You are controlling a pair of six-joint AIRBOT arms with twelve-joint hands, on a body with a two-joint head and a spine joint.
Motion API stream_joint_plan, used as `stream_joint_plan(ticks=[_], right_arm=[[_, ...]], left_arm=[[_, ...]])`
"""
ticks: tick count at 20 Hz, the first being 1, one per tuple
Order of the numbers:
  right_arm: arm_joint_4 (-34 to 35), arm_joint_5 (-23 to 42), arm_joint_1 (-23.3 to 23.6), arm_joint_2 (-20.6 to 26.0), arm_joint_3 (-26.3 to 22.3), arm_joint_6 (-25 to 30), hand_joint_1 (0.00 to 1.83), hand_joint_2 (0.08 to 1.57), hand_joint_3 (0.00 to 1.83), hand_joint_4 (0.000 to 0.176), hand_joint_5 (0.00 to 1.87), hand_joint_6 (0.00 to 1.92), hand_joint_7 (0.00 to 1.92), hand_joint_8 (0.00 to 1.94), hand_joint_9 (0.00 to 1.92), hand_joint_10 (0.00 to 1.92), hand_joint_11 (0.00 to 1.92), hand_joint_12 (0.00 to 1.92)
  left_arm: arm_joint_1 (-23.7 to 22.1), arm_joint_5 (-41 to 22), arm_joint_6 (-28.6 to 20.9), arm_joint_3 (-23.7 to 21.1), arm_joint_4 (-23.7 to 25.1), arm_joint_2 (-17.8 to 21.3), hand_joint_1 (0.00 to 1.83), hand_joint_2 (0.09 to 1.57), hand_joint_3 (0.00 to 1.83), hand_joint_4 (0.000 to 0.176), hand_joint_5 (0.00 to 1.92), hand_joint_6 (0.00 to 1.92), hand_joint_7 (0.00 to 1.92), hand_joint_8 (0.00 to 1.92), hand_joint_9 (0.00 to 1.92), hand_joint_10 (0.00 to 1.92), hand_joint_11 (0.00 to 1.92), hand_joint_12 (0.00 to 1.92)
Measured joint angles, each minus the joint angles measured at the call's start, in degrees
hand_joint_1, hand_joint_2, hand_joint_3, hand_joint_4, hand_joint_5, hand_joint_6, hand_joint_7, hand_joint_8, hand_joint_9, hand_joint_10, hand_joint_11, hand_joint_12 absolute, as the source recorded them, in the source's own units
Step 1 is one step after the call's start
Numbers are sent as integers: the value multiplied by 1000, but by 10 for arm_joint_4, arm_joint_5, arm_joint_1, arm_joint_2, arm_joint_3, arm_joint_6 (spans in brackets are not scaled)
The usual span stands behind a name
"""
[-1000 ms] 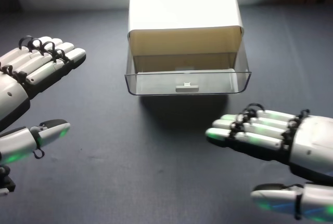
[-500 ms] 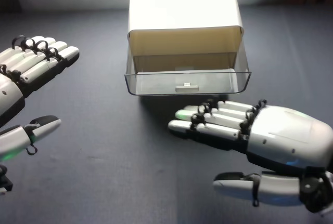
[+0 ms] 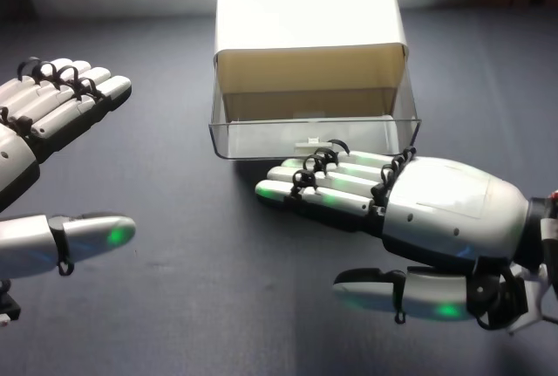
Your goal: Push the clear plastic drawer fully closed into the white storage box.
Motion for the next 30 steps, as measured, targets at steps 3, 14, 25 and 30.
stream_joint_plan(ticks=[3,14,25,30], right_arm=[[15,1,2,0,6,-7,424,1488,1,0,0,0,0,0,0,0,0,0],[68,-30,28,-1,24,-78,395,1478,0,0,0,0,0,0,0,0,0,0],[132,-96,53,-31,58,-161,291,1517,5,0,0,0,0,0,0,0,0,0],[134,-96,54,-30,44,-156,233,1499,0,0,0,0,0,0,0,0,0,0]], left_arm=[[1,-1,0,0,-2,0,34,1206,9,56,0,0,0,0,0,0,0,0],[1,-1,0,0,-3,0,668,1402,0,0,0,0,0,0,0,0,0,0],[3,-2,0,0,-5,0,640,1415,1,13,0,0,0,0,0,0,0,0],[4,-6,0,0,-5,0,585,1424,2,35,0,0,0,0,0,0,0,0]])
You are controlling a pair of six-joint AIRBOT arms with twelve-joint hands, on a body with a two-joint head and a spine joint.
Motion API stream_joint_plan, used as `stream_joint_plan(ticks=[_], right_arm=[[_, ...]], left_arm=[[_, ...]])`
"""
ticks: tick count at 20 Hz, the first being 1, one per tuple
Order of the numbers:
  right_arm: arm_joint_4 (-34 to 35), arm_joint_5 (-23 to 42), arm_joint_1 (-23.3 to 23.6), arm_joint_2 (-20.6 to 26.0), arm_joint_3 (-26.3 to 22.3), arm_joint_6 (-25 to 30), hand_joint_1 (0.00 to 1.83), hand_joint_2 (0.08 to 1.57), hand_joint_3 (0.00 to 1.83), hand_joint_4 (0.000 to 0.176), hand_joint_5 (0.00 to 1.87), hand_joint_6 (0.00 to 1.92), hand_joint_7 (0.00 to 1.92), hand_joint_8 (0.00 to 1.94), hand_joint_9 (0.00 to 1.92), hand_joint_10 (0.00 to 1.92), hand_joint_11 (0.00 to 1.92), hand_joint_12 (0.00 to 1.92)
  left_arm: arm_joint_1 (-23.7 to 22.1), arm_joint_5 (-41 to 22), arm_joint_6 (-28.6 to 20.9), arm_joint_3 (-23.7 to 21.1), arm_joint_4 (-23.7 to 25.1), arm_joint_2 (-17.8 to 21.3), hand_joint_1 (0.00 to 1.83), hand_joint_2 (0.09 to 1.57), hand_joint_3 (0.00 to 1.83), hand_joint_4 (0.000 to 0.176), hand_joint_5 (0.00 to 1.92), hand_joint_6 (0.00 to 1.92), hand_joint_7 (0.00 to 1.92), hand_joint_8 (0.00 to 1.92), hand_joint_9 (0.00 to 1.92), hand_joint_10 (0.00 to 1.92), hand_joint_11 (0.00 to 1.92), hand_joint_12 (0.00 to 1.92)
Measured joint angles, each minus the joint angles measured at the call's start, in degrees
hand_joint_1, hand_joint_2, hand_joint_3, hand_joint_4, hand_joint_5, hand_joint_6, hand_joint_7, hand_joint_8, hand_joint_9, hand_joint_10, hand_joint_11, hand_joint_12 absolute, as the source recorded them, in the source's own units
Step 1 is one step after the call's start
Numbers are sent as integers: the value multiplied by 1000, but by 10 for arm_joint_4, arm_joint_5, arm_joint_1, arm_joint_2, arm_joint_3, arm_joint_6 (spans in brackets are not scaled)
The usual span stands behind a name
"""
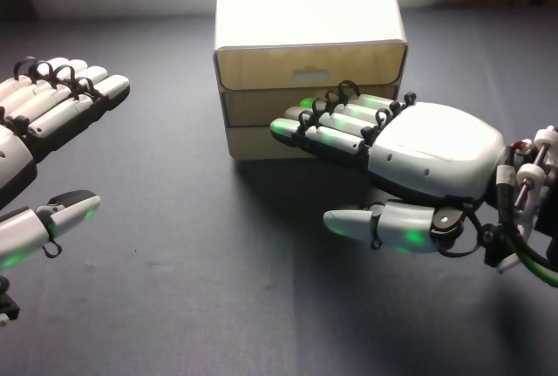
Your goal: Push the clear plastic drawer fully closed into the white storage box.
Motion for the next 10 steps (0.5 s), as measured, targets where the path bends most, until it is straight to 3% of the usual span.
stream_joint_plan(ticks=[1,2,4,5,6,8,10], right_arm=[[-5,1,0,4,-7,14,247,1494,0,8,0,0,0,0,0,0,0,0],[-16,6,0,7,-9,23,315,1481,0,0,0,0,0,0,0,0,24,15],[-27,17,-2,21,-24,40,451,1450,9,0,0,0,0,0,25,0,9,139],[-45,35,-6,37,-37,49,434,1451,6,0,11,2,3,0,52,6,1,279],[-50,48,-12,43,-45,53,408,1454,3,0,18,3,47,7,97,15,0,440],[-66,69,-28,64,-63,69,311,1468,5,0,2,0,68,5,110,11,0,429],[-75,94,-51,87,-81,83,296,1481,4,0,3,0,88,3,119,8,0,545]], left_arm=[[2,-1,0,0,0,0,601,1417,0,33,0,0,0,0,0,0,0,0],[4,-3,0,0,-1,0,608,1417,0,39,0,0,0,0,0,0,0,0],[4,-6,0,0,-2,0,630,1416,0,22,0,0,0,0,0,0,0,0],[4,-8,0,0,-3,0,620,1416,0,19,0,0,0,0,0,0,0,0],[4,-8,0,0,-5,0,619,1416,0,33,0,0,0,0,0,0,0,0],[5,-9,0,0,-8,0,626,1419,0,30,0,0,0,0,0,0,0,0],[10,-11,0,-1,-9,0,565,1421,2,36,0,0,0,0,0,0,0,0]])
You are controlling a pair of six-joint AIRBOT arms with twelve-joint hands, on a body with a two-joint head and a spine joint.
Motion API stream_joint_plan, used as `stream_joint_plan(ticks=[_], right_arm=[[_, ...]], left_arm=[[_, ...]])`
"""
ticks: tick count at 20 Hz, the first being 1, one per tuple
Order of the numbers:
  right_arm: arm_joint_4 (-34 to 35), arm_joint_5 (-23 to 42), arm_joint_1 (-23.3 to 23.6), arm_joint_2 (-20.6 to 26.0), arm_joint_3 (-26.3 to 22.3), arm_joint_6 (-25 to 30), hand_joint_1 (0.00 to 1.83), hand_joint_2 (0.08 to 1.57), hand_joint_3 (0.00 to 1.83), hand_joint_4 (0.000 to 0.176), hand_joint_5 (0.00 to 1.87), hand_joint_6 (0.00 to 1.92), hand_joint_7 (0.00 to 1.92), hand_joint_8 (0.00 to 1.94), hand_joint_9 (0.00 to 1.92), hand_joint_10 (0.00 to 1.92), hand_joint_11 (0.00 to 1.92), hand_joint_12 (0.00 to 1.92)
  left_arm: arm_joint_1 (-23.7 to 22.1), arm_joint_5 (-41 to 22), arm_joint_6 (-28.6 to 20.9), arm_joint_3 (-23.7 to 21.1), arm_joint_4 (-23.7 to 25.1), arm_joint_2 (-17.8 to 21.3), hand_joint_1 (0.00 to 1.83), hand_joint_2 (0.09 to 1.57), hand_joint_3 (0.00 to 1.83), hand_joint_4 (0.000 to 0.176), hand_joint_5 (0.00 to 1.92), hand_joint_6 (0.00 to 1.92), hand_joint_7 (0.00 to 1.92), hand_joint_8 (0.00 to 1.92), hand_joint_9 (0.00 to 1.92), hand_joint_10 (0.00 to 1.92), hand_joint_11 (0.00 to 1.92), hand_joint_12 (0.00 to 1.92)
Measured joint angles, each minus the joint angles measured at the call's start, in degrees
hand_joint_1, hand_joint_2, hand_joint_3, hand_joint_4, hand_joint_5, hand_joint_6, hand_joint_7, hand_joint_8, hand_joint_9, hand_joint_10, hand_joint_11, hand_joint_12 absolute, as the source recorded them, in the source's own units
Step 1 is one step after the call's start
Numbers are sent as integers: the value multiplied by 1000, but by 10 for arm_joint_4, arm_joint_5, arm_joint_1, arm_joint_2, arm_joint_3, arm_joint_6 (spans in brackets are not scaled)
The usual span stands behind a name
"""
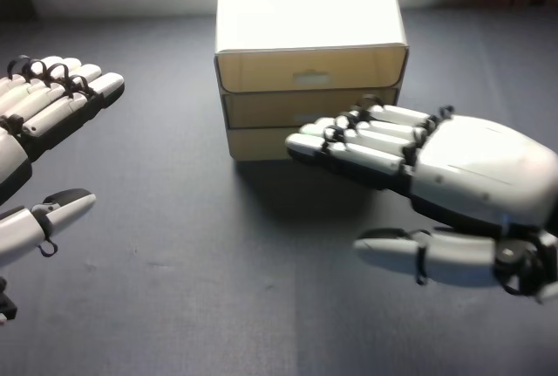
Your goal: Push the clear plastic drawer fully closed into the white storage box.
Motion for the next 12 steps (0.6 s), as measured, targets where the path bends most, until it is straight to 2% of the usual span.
stream_joint_plan(ticks=[2,3,4,5,6,7,8,9,10,11,12], right_arm=[[0,31,-28,27,-20,5,295,1477,0,0,0,0,79,0,107,2,0,614],[10,59,-50,49,-34,5,277,1462,0,0,0,0,37,0,34,0,0,409],[20,70,-60,58,-40,5,277,1462,0,0,0,0,37,0,34,0,0,409],[35,92,-80,73,-48,4,286,1472,1,0,0,0,11,3,6,0,0,279],[60,113,-101,92,-57,-5,251,1487,5,0,2,0,1,0,0,0,0,55],[82,131,-116,106,-65,-16,214,1466,0,0,0,0,0,0,0,0,13,20],[104,151,-134,124,-74,-31,219,1452,0,0,0,0,0,0,0,0,2,3],[126,173,-150,137,-80,-47,182,1439,0,0,4,1,0,0,0,0,0,0],[146,192,-169,147,-85,-54,83,1415,0,0,0,0,0,0,0,0,0,0],[166,212,-187,157,-89,-67,49,1406,0,0,0,0,0,0,0,0,0,0],[192,235,-216,167,-90,-73,47,1414,0,0,0,0,0,0,0,0,0,0]], left_arm=[[3,-1,0,-3,-1,2,587,1412,0,39,0,0,0,0,0,0,0,0],[7,-9,-1,-5,-4,2,581,1414,0,32,0,0,0,0,0,0,0,0],[9,-14,0,-5,-4,2,581,1414,0,32,0,0,0,0,0,0,0,0],[12,-18,0,-6,-6,2,550,1416,0,28,0,0,0,0,0,0,0,0],[15,-24,0,-7,-7,2,488,1422,3,41,0,0,0,0,0,0,0,0],[16,-26,0,-7,-9,2,515,1411,0,39,0,0,0,0,0,0,0,0],[17,-35,0,-8,-11,2,549,1399,0,15,0,0,0,0,0,0,0,0],[17,-42,0,-8,-14,2,526,1391,0,5,0,0,0,0,0,0,0,0],[19,-49,0,-8,-17,2,520,1380,0,14,0,0,0,0,0,0,0,0],[19,-54,0,-8,-17,2,497,1381,0,22,0,0,0,0,0,0,0,0],[19,-59,0,-8,-18,2,503,1369,0,37,0,0,0,0,0,0,0,0]])
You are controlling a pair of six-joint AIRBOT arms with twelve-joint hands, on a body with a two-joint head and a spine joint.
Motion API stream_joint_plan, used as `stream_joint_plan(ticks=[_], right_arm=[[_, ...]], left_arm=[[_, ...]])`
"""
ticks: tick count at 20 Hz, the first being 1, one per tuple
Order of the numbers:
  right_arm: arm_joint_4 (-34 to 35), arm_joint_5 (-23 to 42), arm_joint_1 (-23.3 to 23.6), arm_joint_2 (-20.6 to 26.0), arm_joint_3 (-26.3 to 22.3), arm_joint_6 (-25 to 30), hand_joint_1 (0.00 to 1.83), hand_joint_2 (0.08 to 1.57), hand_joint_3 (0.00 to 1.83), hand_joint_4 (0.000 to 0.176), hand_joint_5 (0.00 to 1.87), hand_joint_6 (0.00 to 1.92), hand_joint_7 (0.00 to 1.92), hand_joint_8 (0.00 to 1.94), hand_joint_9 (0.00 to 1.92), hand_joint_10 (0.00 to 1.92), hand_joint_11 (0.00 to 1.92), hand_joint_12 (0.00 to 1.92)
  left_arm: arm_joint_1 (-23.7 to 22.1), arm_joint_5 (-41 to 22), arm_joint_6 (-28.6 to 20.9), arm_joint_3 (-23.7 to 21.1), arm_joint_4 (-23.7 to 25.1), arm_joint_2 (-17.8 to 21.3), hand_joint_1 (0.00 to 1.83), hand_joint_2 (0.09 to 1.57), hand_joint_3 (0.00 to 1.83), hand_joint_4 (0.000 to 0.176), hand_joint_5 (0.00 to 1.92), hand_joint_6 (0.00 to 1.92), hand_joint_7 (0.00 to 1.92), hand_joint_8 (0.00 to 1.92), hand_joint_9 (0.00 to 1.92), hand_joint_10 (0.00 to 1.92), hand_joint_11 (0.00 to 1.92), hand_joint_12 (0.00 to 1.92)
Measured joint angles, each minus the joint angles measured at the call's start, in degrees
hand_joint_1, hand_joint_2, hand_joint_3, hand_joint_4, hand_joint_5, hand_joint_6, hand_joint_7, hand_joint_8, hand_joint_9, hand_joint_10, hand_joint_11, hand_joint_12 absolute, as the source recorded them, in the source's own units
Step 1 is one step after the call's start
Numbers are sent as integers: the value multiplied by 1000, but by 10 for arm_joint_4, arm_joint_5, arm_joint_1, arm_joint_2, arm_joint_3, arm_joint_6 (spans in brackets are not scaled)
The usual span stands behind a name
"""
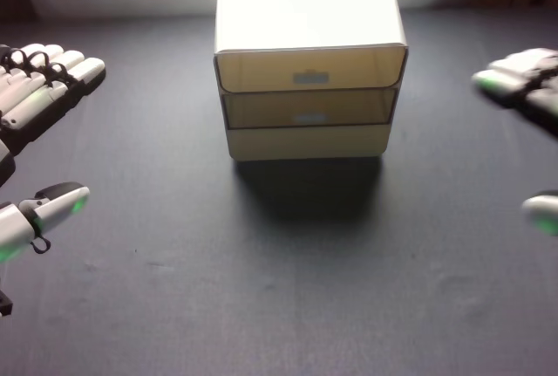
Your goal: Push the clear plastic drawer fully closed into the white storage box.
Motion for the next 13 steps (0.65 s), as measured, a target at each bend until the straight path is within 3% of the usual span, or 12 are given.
stream_joint_plan(ticks=[2,3,4,5,6,7,8,9,10,11,12,13], right_arm=[[60,36,-23,14,-7,-17,96,1371,0,0,0,0,0,0,0,0,0,0],[63,44,-25,15,-7,-17,96,1371,0,0,0,0,0,0,0,0,0,0],[70,70,-35,22,-10,-20,128,1388,0,0,0,0,0,0,0,0,0,0],[78,84,-39,24,-12,-20,181,1395,0,11,0,0,0,0,0,0,0,0],[86,93,-40,24,-12,-20,181,1395,0,11,0,0,0,0,0,0,0,0],[94,105,-46,28,-13,-23,169,1368,0,17,0,0,0,0,0,0,0,0],[106,117,-52,32,-15,-25,165,1370,0,30,0,0,0,0,0,0,0,0],[115,126,-52,34,-15,-25,163,1364,0,64,0,0,0,0,0,0,0,0],[122,136,-55,37,-15,-26,163,1364,0,64,0,0,0,0,0,0,0,0],[127,146,-56,41,-16,-26,194,1335,0,95,0,0,0,0,0,0,0,0],[131,157,-57,44,-17,-27,221,1343,0,54,0,0,0,0,0,0,0,0],[132,166,-57,45,-17,-27,221,1343,0,54,0,0,0,0,0,0,0,0]], left_arm=[[0,-10,1,-1,-5,0,410,1348,0,20,0,0,0,0,0,0,0,0],[0,-13,2,-3,-7,0,410,1348,0,20,0,0,0,0,0,0,0,0],[0,-27,3,-7,-10,0,220,1348,0,38,0,0,0,0,0,0,0,0],[2,-35,3,-7,-9,0,184,1343,0,41,0,0,0,0,0,0,0,0],[2,-40,3,-7,-13,0,184,1343,0,41,0,0,0,0,0,0,0,0],[2,-49,3,-7,-18,0,139,1333,0,30,0,0,0,0,0,0,0,0],[2,-58,3,-7,-21,1,67,1325,0,36,0,0,0,0,0,0,0,0],[5,-66,5,-7,-23,1,26,1320,0,31,0,0,0,0,0,0,0,0],[10,-78,6,-8,-27,2,26,1320,0,31,0,0,0,0,0,0,0,0],[17,-94,7,-13,-35,3,4,1308,0,66,0,0,0,0,0,0,0,0],[24,-103,7,-16,-40,7,6,1317,0,118,0,0,0,0,0,0,0,0],[24,-107,13,-19,-45,11,6,1317,0,118,0,0,0,0,0,0,0,0]])
